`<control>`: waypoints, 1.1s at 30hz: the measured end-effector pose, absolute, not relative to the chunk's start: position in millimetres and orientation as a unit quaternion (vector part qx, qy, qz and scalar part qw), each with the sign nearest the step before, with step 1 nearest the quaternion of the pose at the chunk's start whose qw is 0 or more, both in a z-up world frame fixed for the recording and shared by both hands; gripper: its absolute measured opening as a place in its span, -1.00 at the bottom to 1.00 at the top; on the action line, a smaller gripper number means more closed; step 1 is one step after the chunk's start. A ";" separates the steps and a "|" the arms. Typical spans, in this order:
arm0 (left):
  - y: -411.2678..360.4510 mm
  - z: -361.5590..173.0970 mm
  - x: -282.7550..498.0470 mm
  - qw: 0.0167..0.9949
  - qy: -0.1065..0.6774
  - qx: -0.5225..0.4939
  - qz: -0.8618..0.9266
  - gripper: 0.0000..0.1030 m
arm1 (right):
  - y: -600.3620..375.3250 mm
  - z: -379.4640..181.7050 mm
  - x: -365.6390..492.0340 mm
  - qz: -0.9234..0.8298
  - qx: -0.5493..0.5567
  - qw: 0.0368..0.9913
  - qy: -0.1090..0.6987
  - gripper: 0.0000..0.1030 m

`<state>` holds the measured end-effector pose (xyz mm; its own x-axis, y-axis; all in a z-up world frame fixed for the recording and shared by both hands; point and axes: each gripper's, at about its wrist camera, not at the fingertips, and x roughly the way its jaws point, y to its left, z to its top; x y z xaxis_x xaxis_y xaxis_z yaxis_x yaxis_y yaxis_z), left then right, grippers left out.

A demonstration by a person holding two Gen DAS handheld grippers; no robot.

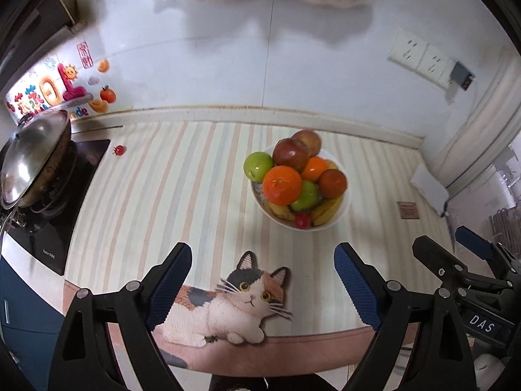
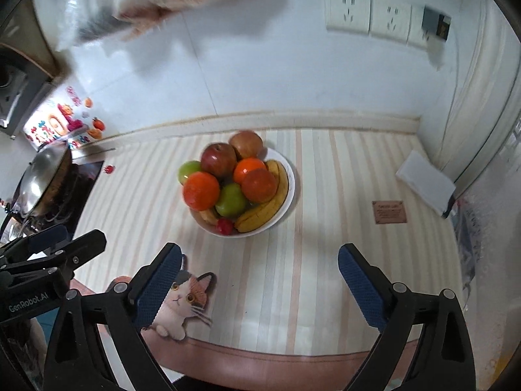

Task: Organize fruits

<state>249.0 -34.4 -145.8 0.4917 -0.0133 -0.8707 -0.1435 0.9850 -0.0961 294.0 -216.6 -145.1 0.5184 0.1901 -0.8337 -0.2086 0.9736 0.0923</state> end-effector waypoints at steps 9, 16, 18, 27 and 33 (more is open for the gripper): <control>-31.5 -101.7 185.7 0.887 0.458 -0.057 0.028 0.74 | -220.2 -82.1 208.3 0.098 -0.014 0.901 0.423 0.95; -22.5 -69.5 123.5 0.906 0.421 -0.041 0.021 0.74 | -214.3 -45.5 134.8 0.086 -0.006 0.919 0.384 0.96; -20.3 -61.9 108.4 0.910 0.412 -0.035 0.019 0.74 | -211.4 -35.7 112.4 0.084 -0.003 0.923 0.376 0.96; -18.9 -33.4 45.6 0.920 0.392 -0.034 0.002 0.74 | -213.5 -1.7 32.4 0.079 0.009 0.932 0.353 0.97; -23.7 -23.0 19.5 0.924 0.381 -0.033 0.012 0.74 | -223.4 12.8 -3.6 0.092 0.015 0.934 0.345 0.97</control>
<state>19.5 -23.7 -23.0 0.7096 -0.0021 -0.7046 -0.0477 0.9976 -0.0510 -3.6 -223.4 12.8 0.7446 0.1827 -0.6420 -0.1616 0.9825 0.0922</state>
